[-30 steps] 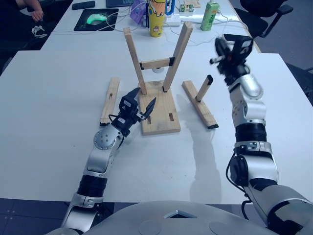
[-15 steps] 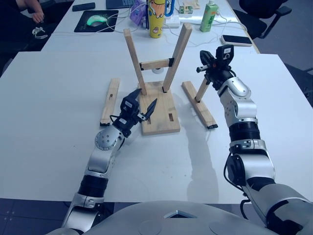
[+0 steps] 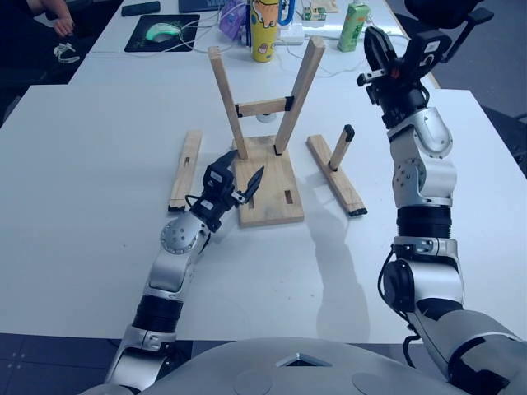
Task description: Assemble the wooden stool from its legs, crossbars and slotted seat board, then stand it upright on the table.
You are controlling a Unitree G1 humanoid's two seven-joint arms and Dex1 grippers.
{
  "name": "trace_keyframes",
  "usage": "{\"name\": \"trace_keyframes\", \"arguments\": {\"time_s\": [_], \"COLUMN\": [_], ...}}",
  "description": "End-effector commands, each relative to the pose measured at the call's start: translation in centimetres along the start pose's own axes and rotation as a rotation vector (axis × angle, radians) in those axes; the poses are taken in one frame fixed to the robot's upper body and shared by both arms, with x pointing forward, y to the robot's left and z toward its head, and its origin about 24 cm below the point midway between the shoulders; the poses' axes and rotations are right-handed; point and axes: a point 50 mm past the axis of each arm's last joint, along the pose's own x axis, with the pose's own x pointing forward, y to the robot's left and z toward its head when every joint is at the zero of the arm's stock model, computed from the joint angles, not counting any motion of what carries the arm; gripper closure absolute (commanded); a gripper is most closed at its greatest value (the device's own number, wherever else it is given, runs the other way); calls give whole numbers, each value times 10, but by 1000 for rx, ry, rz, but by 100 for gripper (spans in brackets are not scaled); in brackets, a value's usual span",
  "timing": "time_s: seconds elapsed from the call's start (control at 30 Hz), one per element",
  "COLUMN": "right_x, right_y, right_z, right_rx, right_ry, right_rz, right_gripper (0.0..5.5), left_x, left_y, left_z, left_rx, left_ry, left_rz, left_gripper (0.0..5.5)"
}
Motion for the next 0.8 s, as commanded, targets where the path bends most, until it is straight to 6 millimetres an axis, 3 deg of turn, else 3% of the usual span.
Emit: {"name": "trace_keyframes", "arguments": {"time_s": [0.03,0.13,0.3,0.53,0.8], "right_x": [-31,-73,-114,-125,-123], "right_y": [39,43,18,-8,-16], "right_z": [-21,-48,-81,-99,-106], "right_rx": [112,87,67,-21,-53], "right_ry": [215,443,656,740,819], "right_rz": [339,408,235,-73,-146], "right_gripper": [546,546,528,437,313], "left_x": [-5,-8,-13,-12,-9], "left_y": [-1,1,0,-4,-1], "left_z": [-6,-6,-9,-10,-9], "left_rx": [13,15,-11,-1,4], "left_ry": [29,31,43,53,47], "left_rz": [13,21,47,35,21], "left_gripper": [199,199,199,199,199]}}
